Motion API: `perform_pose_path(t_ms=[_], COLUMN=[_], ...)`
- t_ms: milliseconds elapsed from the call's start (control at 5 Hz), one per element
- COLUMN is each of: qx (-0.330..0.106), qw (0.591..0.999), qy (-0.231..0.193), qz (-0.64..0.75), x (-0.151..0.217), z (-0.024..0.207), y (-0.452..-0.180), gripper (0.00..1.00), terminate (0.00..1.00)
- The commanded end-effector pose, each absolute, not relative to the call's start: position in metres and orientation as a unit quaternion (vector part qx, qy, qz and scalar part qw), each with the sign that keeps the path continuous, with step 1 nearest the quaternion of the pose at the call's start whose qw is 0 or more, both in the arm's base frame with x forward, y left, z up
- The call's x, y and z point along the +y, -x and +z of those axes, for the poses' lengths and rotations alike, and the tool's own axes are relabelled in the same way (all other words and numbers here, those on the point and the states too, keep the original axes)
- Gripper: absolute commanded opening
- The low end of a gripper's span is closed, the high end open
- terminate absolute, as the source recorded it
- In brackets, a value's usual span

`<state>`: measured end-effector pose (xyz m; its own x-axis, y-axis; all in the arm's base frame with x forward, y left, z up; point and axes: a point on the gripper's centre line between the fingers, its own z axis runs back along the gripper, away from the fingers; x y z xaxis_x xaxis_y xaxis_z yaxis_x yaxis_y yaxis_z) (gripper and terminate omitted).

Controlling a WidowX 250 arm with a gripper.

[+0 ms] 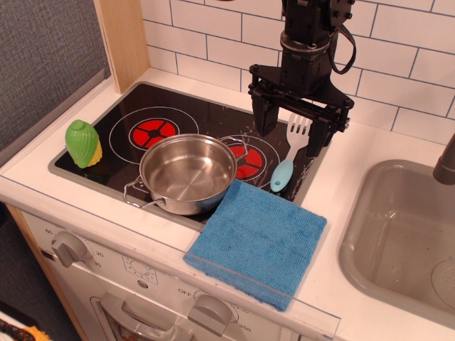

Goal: Move bowl to upper left of cooktop

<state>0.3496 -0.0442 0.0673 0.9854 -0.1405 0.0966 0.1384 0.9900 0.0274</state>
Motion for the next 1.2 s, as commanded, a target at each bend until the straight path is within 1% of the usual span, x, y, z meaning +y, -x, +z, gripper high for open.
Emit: perform_pose_path(t_ms=[0, 200, 600, 800, 1000], qx=[-0.049, -0.068, -0.088, -0.082, -0.075], qw=[0.996, 0.996, 0.996, 0.996, 0.996], qy=[-0.010, 0.013, -0.014, -0.032, -0.041], qz=[-0.070, -0.054, -0.006, -0.001, -0.013], x=[-0.044, -0.033, 0.036, 0.064, 0.080], z=[0.067, 0.068, 0.080, 0.078, 0.069], y=[-0.350, -0.340, -0.326, -0.313, -0.306], gripper=[1.00, 1.00, 1.00, 1.00, 1.00], terminate=[0.00, 0.00, 0.00, 0.00, 0.00])
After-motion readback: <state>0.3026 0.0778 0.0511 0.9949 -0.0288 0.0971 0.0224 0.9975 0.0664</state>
